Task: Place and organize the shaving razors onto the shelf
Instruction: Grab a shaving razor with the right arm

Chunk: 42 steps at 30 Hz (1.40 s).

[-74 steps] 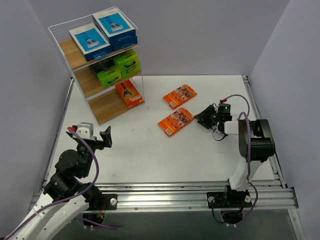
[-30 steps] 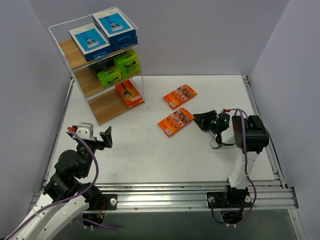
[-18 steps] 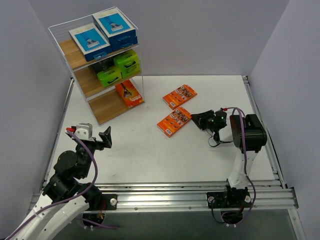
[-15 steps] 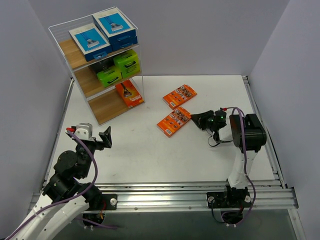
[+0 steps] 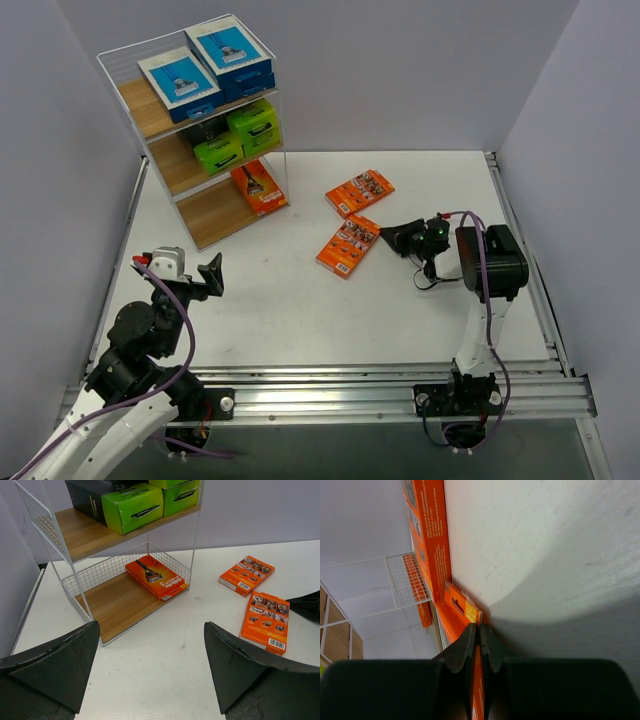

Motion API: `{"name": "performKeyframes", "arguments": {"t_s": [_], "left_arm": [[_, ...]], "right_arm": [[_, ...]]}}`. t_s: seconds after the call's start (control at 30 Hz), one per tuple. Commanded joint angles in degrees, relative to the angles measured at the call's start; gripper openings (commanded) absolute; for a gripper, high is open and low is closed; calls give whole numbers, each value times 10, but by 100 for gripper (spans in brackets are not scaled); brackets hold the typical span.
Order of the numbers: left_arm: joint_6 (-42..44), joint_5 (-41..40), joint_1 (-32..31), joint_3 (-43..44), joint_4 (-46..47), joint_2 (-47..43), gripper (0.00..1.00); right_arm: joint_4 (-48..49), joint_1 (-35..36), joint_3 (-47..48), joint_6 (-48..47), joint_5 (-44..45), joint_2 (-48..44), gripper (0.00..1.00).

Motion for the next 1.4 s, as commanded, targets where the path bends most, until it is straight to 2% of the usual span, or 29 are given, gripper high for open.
{"name": "performKeyframes", "arguments": {"t_s": [0.0,0.37,0.73,0.9,1.1,1.37], "left_arm": [[0,7,4,10,18,-4,94],[2,-1,4,8,18,-3,94],[4,-6,3,7,18,5,94],[4,-3,4,8,16,8,94],[3,-2,4,9,14,9,94],[3,-3,4,10,13,8,94]], "right_arm": [[-51,9,8,-26,6,-12,0],[-171,23,18,-121,5,-170,0],[-399,76,44,-249,56,-352,0],[-492,89,84,-342,61,-404,0],[-538,150,91,-440,118,-485,0],[-572,225,103,-512,210,-574,0]]}}
